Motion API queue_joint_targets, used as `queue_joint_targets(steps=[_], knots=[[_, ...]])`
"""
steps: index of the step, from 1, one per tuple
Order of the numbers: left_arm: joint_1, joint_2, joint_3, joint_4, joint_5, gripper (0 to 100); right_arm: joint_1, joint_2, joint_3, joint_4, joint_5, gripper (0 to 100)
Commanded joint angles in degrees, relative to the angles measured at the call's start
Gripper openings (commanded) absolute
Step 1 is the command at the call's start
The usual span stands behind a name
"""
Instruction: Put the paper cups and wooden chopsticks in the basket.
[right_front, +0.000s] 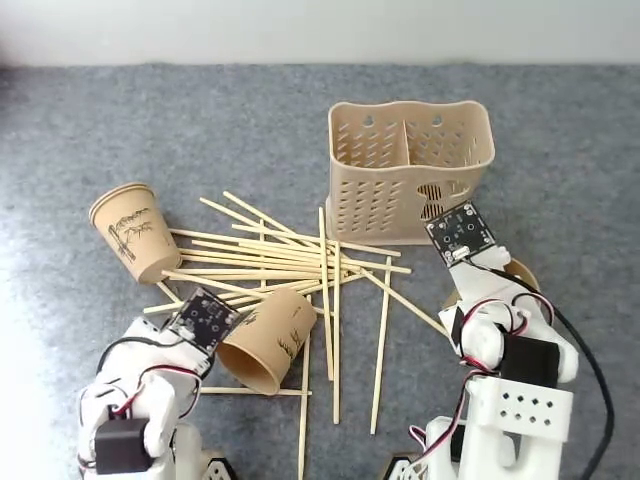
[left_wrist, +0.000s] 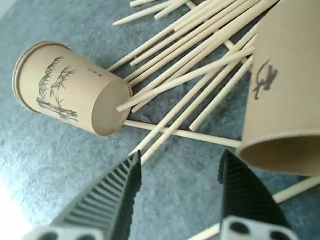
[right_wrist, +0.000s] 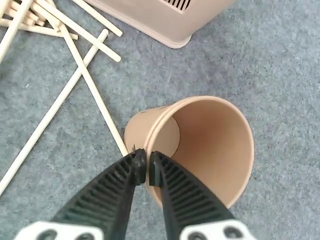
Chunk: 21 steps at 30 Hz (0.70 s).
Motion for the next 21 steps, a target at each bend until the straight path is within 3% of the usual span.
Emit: queue_joint_targets(steps=[1, 12, 21], knots=[[3.0, -0.5, -0.3, -1.1, -0.9, 24, -0.1, -0.8, -0.4, -0.8, -0.5, 0.8], [12.0, -0.5, -0.6, -1.1, -1.1, 24, 0.0, -0.7, -0.4, -1.3, -0.5, 0.8], [8.0, -0.5, -10.5, 1.1, -4.9, 24, 0.0, -0.8, -0.4, -1.3, -0.4, 0.8]])
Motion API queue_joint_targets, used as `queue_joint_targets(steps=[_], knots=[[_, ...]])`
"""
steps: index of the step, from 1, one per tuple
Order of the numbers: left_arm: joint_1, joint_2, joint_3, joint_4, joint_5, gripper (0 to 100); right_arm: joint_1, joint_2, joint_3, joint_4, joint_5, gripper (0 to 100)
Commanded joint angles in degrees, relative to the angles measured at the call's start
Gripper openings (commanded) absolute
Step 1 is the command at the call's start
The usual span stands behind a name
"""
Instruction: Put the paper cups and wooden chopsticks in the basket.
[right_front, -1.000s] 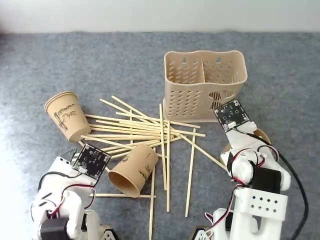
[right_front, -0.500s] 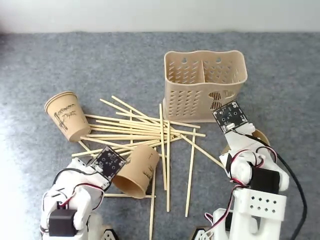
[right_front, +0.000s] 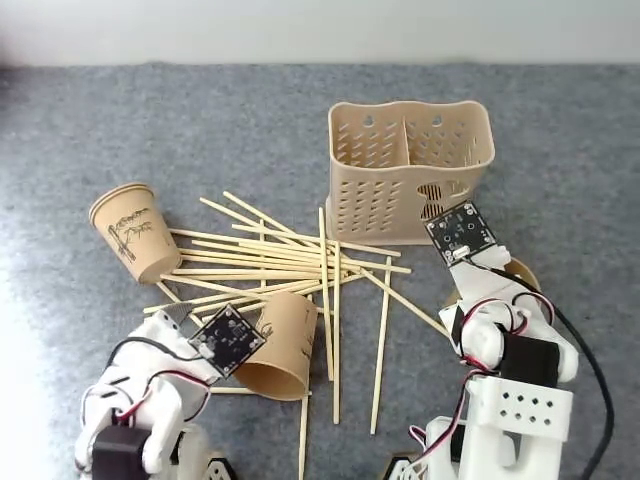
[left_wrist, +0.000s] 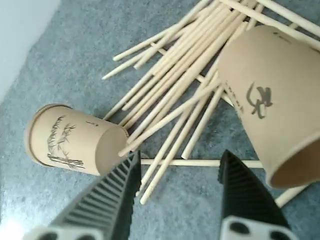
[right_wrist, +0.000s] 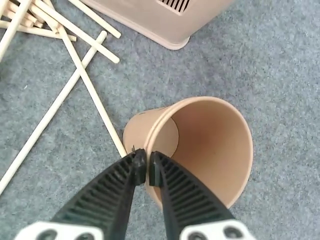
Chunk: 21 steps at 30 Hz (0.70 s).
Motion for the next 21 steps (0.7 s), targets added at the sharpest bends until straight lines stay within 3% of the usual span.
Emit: queue_joint_targets(steps=[1, 11, 16, 21], knots=[[0.3, -0.5, -5.0, 2.5, -2.1, 24, 0.0, -0.9, -0.4, -0.7, -0.4, 0.8], [1.7, -0.1, -9.8, 5.8, -4.0, 24, -0.1, -0.5, -0.4, -0.7, -0.5, 0.8], [1.7, 0.0, -9.6, 5.4, -4.0, 16, -0.1, -0.4, -0.4, -0.7, -0.5, 0.8], [1.6, 2.5, -10.5, 5.5, -4.0, 16, -0.1, -0.4, -0.4, -0.7, -0.5, 0.8]])
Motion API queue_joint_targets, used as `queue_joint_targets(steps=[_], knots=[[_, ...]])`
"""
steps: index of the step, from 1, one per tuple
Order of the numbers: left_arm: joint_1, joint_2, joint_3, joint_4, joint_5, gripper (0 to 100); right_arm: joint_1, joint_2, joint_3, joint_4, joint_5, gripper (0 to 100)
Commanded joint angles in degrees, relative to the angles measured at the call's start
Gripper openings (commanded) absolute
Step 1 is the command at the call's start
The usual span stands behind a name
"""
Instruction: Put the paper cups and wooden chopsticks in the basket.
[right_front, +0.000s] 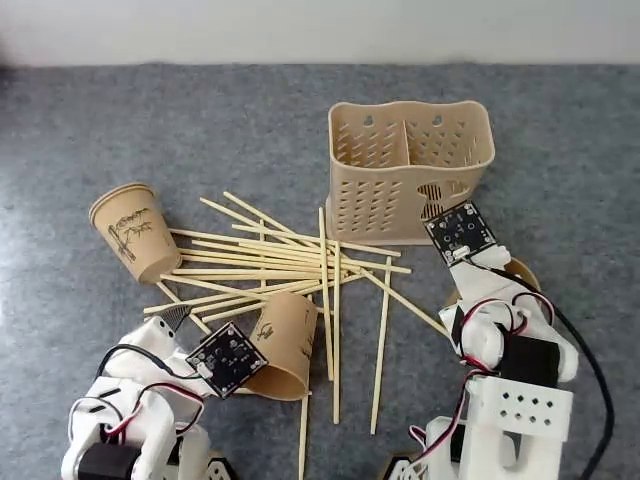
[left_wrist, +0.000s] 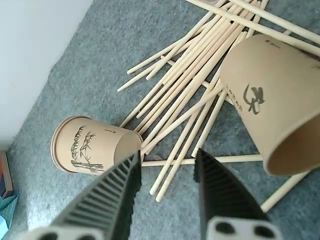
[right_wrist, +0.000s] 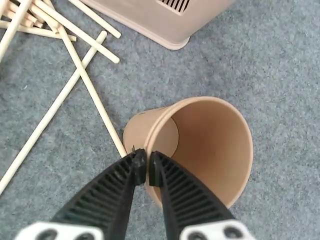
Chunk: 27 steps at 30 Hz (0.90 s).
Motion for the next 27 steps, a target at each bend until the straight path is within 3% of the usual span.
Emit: queue_joint_targets(steps=[1, 8, 12, 19, 27], knots=[[0.4, 4.9, -4.2, 0.0, -0.6, 16, -0.1, -0.4, -0.4, -0.7, -0.5, 0.8], [0.5, 35.9, -21.1, 6.8, -0.5, 16, -0.1, -0.4, -0.4, -0.7, -0.5, 0.8], [5.1, 49.1, -28.6, 12.7, -0.4, 16, -0.1, -0.4, -0.4, -0.7, -0.5, 0.8], [10.3, 53.0, -28.6, 12.5, -0.4, 26, -0.1, -0.4, -0.4, -0.7, -0.5, 0.8], [17.5, 53.3, -23.6, 9.5, 0.0, 26, -0.1, -0.4, -0.4, -0.7, -0.5, 0.8]])
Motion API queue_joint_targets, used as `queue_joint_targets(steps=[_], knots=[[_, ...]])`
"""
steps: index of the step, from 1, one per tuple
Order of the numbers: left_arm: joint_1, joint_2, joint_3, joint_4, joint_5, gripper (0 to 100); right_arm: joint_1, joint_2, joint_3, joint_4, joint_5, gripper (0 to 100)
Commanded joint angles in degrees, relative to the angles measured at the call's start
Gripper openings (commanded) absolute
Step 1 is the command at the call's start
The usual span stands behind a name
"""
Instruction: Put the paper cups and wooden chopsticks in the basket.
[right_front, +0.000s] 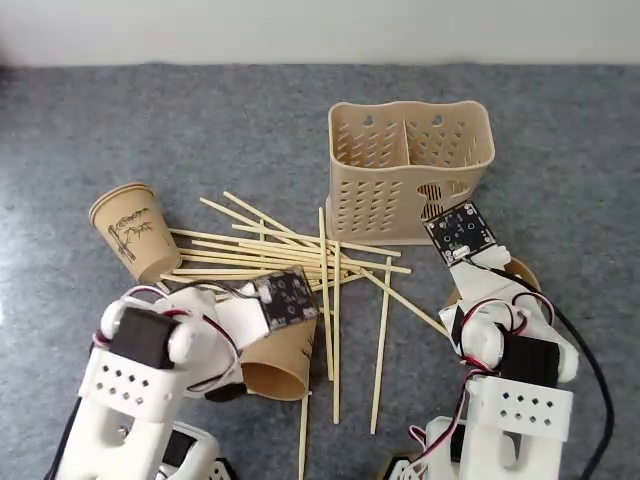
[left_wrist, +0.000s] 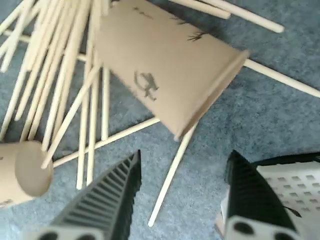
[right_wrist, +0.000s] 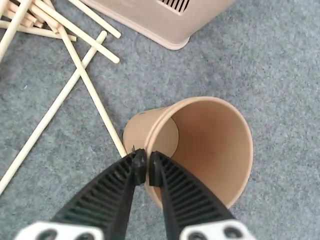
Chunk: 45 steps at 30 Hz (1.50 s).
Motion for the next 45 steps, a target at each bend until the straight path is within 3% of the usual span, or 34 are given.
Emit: queue_joint_targets(steps=[1, 11, 15, 20, 28, 33, 45], knots=[[2.9, 0.4, 2.1, -3.3, 0.9, 26, -0.1, -0.4, -0.4, -0.7, -0.5, 0.8], [3.0, 0.4, 10.7, -18.7, 9.5, 26, 0.2, -0.9, -0.4, 0.0, -0.5, 0.8], [3.3, 0.3, 14.0, -22.9, 9.6, 16, 0.2, -0.9, -0.4, 0.0, -0.5, 0.8], [3.3, 0.3, 14.0, -23.3, 10.5, 1, 0.3, -0.9, -0.4, 0.0, -0.5, 0.8], [2.9, 0.3, 9.0, -23.1, 12.3, 1, -0.1, -1.0, -1.8, 2.4, -0.5, 2.0], [3.2, 0.3, 3.2, -20.7, 17.4, 1, -0.2, -2.1, -7.0, 8.4, -1.5, 13.6], [2.9, 0.3, -5.3, -20.4, 25.0, 1, -5.4, -24.1, -9.4, 12.0, -4.9, 13.1]])
